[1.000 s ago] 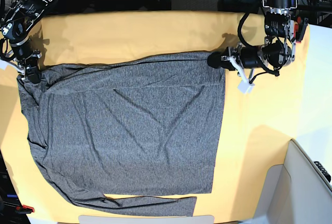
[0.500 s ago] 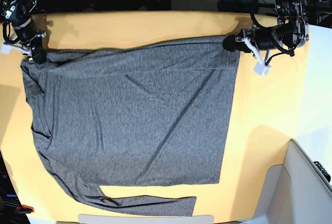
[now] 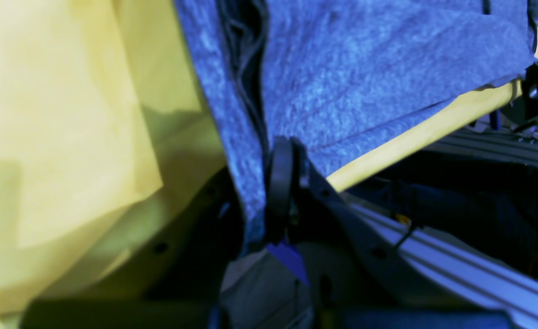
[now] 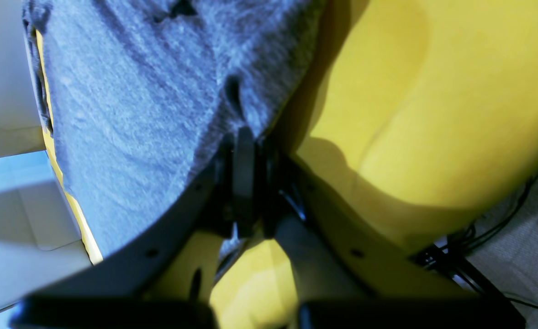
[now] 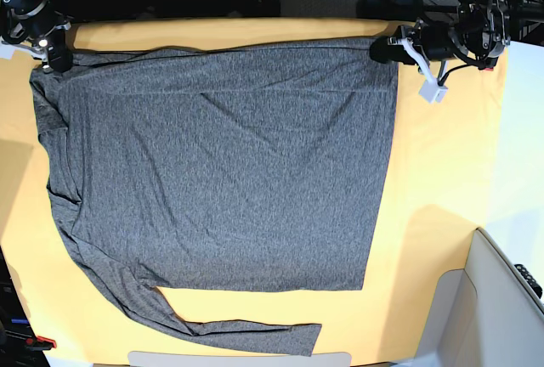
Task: Fold the T-shirt properly
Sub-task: 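Pull the grasped edge toward the robot base, stretching the shirt, then hold the shirt edge taut with both grippers and lower it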
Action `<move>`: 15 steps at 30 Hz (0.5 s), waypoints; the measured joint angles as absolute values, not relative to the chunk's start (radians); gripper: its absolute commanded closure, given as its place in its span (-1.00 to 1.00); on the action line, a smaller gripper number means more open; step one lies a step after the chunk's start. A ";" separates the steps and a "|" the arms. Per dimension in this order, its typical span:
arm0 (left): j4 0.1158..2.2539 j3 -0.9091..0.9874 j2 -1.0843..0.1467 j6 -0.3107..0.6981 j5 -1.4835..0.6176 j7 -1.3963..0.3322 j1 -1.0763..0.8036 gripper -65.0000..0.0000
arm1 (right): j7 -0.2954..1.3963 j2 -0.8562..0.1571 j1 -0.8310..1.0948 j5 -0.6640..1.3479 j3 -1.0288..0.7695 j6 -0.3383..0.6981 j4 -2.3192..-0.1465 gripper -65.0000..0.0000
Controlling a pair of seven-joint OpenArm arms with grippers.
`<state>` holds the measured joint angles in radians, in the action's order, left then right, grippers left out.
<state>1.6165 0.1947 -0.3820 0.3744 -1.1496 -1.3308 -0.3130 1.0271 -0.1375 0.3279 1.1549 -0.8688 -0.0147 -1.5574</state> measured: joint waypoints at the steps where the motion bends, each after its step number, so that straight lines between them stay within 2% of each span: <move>1: 1.617 0.195 -0.382 0.374 -1.152 -1.332 -0.313 0.98 | 1.026 -0.138 0.334 1.156 -0.869 -0.015 -1.558 1.00; 11: 1.617 0.195 -0.381 0.374 -1.156 -1.320 -0.326 0.98 | 1.045 -0.202 0.366 1.155 -0.864 -0.020 -1.555 1.00; 15: 1.617 0.195 -0.381 0.374 -1.156 -1.320 -0.326 0.98 | 1.109 -0.219 0.355 1.139 -0.866 -0.027 -1.554 1.00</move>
